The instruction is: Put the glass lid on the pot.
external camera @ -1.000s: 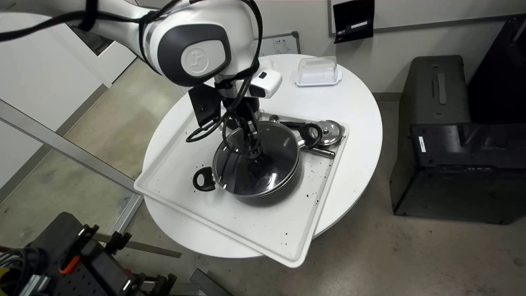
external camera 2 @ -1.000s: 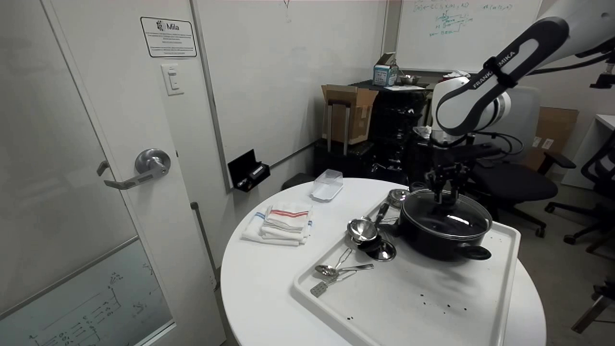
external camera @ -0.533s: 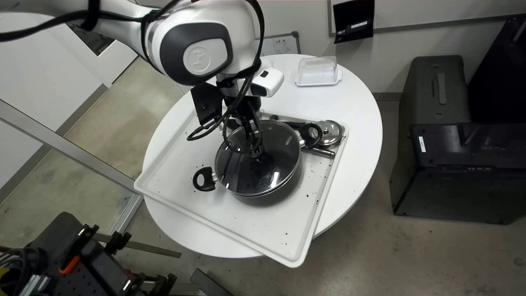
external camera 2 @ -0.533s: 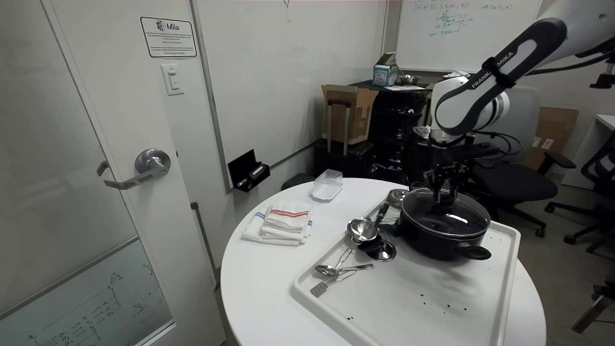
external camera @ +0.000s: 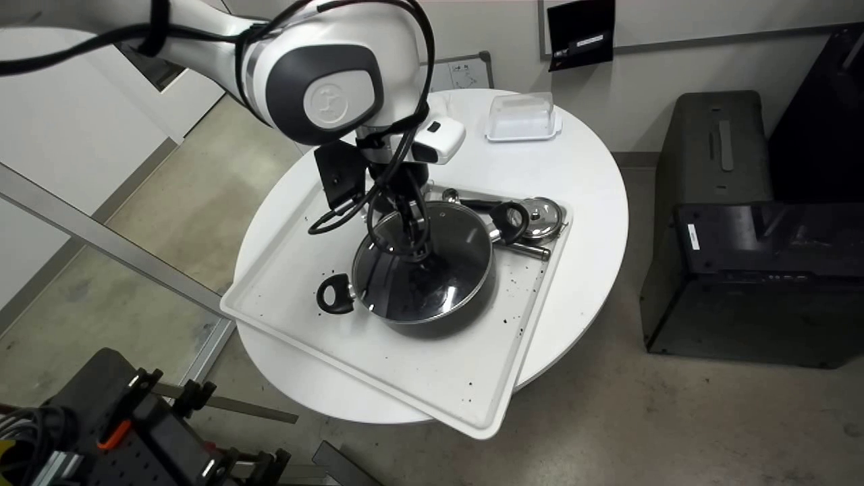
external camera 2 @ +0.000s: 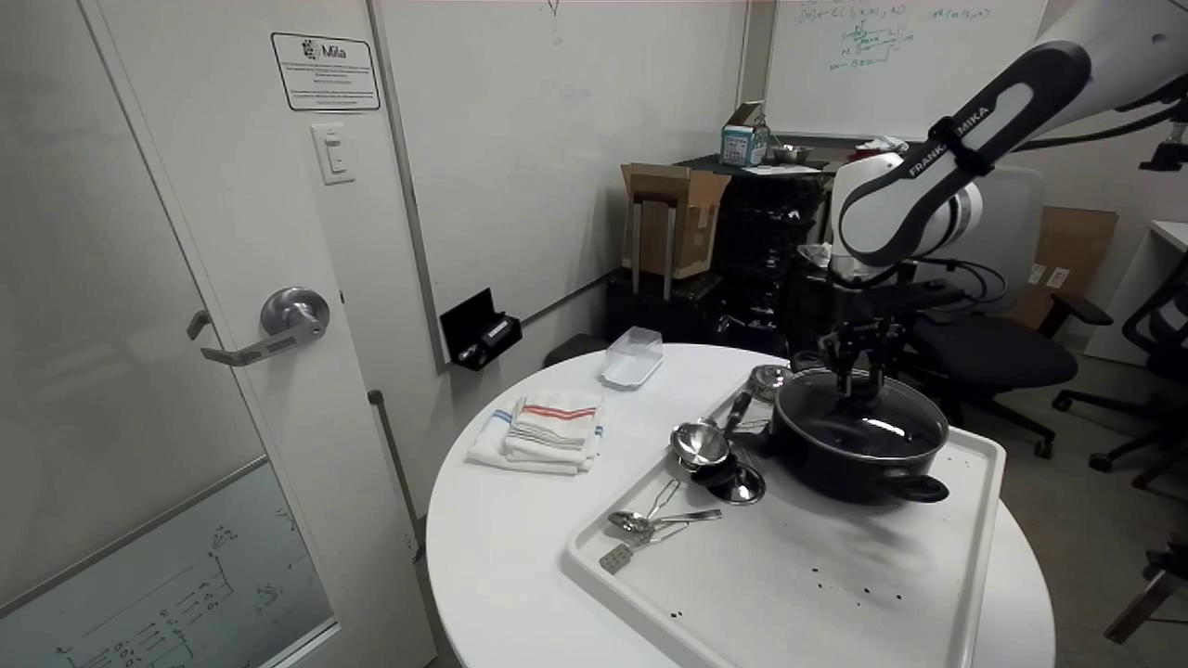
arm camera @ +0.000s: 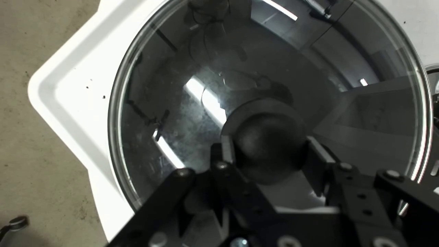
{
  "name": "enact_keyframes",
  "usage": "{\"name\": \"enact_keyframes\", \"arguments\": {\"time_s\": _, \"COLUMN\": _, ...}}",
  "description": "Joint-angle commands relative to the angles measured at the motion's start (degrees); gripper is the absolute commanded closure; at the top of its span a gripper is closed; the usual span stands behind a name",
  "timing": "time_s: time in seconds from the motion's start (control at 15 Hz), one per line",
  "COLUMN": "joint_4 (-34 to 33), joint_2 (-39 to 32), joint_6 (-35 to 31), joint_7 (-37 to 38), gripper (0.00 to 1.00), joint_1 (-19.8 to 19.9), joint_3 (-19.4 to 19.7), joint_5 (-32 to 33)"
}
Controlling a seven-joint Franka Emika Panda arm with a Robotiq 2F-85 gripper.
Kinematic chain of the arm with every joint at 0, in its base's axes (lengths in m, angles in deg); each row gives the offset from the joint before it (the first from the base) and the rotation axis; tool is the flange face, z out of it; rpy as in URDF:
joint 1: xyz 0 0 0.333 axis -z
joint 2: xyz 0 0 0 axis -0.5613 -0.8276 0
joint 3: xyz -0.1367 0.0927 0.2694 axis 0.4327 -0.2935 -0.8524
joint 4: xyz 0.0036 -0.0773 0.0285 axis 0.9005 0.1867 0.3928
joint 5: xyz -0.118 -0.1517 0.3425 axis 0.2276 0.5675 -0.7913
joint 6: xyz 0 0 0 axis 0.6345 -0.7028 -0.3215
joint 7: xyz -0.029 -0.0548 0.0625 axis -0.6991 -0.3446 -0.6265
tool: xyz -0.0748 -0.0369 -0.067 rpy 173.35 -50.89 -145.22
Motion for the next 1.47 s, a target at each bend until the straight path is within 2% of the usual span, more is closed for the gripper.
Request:
{"name": "enact_keyframes", "arguments": {"time_s": 0.0, "joint_4": -2.0, "joint_2": -0.8, "joint_6": 1.9, "joint_7": 0.9, "gripper": 0.75, "joint_1": -1.0, "joint_3": 0.5, "joint_5": -0.5}}
{"name": "enact_keyframes", "arguments": {"time_s": 0.73, "joint_4": -3.5, "joint_2": -1.6, "joint_6": 2.0, "joint_7": 0.6, "gripper": 0.75, "joint_1": -0.8, "joint_3": 0.3, "joint_5": -0.9}}
{"name": "enact_keyframes", "arguments": {"time_s": 1.4, "joint_4": -2.3, "joint_2": 0.0, "joint_6": 1.6, "joint_7": -0.3, "gripper": 0.75, "joint_1": -0.5, "joint_3": -0.2, "joint_5": -1.4}}
